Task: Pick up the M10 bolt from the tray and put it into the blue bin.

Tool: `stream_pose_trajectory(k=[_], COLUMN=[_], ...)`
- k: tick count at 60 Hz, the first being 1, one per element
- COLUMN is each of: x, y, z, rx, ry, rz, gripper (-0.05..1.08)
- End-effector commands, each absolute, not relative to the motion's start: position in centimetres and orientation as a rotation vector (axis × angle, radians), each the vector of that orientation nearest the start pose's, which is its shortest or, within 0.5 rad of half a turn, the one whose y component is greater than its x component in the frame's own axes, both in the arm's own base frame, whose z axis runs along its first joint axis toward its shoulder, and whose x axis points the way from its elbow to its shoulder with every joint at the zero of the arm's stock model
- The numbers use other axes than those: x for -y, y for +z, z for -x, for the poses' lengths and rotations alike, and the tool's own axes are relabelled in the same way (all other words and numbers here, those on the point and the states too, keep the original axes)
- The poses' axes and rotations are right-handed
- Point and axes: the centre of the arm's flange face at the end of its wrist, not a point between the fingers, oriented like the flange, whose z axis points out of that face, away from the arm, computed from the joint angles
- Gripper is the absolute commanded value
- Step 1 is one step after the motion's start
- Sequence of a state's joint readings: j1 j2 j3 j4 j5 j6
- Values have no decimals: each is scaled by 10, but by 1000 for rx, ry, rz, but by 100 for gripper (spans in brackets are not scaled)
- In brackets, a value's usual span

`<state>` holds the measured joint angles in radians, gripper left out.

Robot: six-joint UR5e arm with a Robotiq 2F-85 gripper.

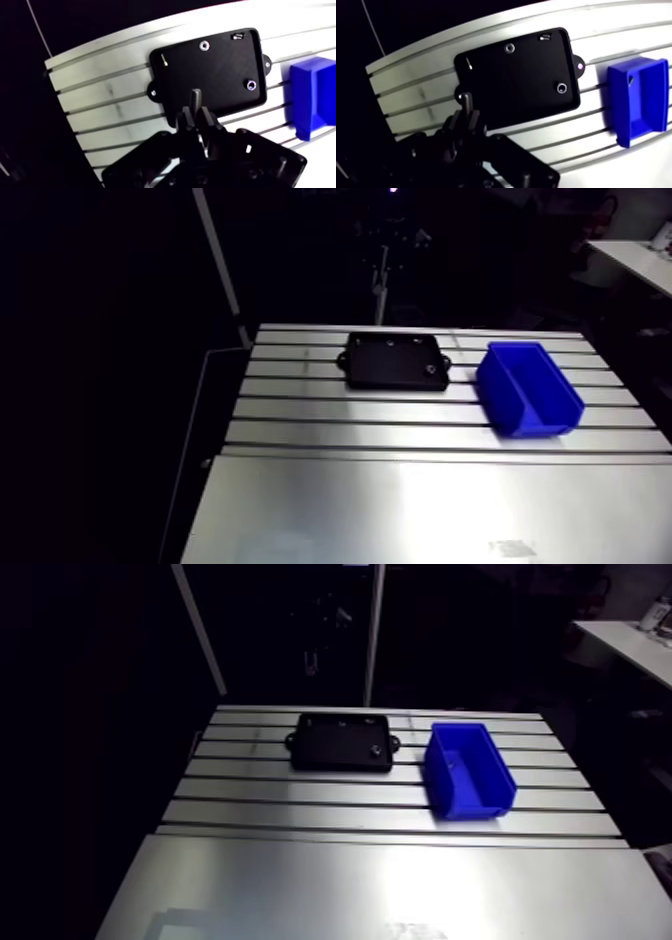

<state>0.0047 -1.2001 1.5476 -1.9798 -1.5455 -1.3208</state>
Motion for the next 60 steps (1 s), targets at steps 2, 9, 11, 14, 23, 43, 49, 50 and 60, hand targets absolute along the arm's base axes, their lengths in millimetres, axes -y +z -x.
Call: stream_pose_trajectory(k=[2, 9, 11, 14, 23, 43, 49, 50, 60], x=[129, 99, 92, 89, 63, -31, -50, -56, -101], y=[375, 390, 395, 397, 406, 413, 409, 407, 401], z=[616, 613, 611, 608, 605, 594, 590, 587, 571], rx=[-3188, -3165, -3152, -3127, -3035, -2852, -2762, -2723, -2572], ry=[-29, 13, 23, 30, 18, -4, -21, -21, -62], rz=[38, 174, 241, 336, 658, 1236, 1407, 1472, 1717], gripper=[100, 100, 100, 100, 103, 107, 107, 107, 106])
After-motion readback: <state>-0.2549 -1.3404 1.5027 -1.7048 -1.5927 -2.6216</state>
